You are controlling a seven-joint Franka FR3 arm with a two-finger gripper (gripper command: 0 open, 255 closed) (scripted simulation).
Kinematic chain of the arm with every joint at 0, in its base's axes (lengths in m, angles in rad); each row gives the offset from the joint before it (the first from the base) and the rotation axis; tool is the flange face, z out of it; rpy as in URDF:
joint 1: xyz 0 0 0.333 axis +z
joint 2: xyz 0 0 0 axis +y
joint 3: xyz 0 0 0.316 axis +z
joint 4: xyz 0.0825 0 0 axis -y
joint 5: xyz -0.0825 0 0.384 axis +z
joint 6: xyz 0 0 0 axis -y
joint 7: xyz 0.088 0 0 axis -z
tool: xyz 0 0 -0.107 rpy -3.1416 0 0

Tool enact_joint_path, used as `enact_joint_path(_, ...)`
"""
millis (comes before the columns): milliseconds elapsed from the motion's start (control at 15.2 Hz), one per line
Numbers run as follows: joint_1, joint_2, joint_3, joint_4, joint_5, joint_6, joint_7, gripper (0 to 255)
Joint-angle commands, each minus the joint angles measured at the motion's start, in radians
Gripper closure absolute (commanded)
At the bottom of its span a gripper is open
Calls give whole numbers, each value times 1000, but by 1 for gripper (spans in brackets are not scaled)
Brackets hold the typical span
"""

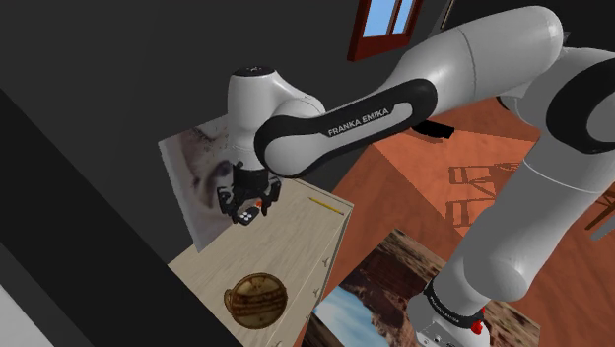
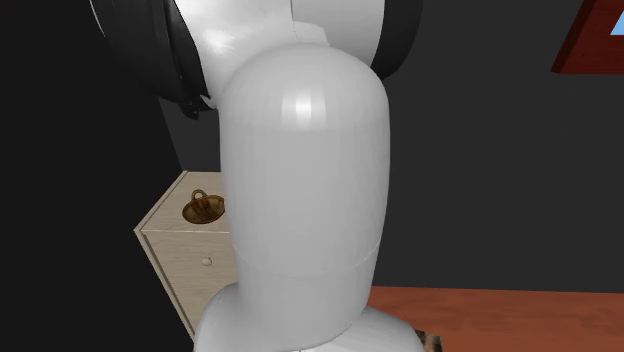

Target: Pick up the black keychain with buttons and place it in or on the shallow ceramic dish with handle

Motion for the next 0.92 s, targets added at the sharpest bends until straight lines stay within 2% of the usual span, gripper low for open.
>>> enact_joint_path(0,-1,-14,0,15,9,-27,-7,255)
enact_joint_path(528,-4,-49,-3,79,30,-121,-22,255)
enact_joint_path(858,48,-114,50,27,68,-125,66,255)
